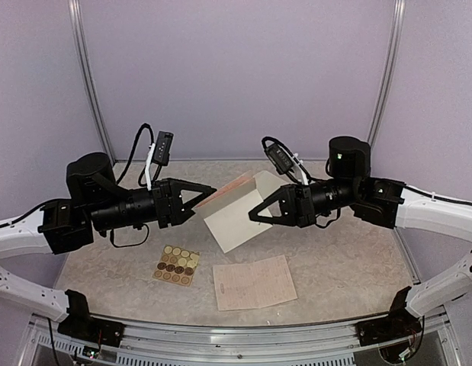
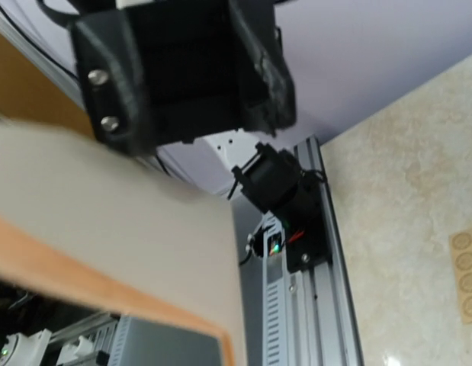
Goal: Place the letter into the envelope and seal it
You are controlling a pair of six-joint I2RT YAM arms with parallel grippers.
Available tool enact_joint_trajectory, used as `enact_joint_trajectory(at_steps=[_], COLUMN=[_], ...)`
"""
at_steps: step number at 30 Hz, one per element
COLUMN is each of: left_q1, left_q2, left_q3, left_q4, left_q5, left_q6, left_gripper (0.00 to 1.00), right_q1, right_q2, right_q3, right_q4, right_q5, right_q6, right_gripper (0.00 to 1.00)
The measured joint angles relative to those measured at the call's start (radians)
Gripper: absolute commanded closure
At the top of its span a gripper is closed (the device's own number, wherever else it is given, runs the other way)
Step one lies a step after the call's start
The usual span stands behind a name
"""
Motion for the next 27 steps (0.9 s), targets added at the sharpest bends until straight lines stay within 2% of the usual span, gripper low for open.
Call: enact_joint_trajectory(at_steps=[4,11,20,22,23,27], left_q1=[-0.008,-0.014,-0.024,-0.025,-0.025,-0.025], left_q2=[0.048,0.092,0.119,0.122,0.122,0.122], left_q3=[0.019,0.019,0.026,0.029,0.029,0.029], left_q4=[-0.001,-0.022,-0.027,-0.029,-0.029,-0.029], left_q5=[0.06,0.126,0.184,0.195,0.2,0.198], left_q6=[0.025,0.041,0.055,0.056,0.06,0.061], left_gripper=[0.51,0.54,0.94,1.0,1.0,1.0], right_q1=[0.003,0.004,0.004,0.004,0.004,0.004], right_q2=[0.01,0.011,0.013,0.013,0.013,0.011], right_q3=[0.012,0.024,0.034,0.038,0.039,0.039], right_q4=[-0.037,-0.058,-0.077,-0.085,-0.09,-0.109], right_q5=[-0.011,-0.027,-0.034,-0.027,-0.018,0.051], right_q6=[-0.022,-0.043,-0.053,-0.056,-0.058,-0.065], right_gripper=[1.0,1.0,1.0,1.0,1.0,0.74])
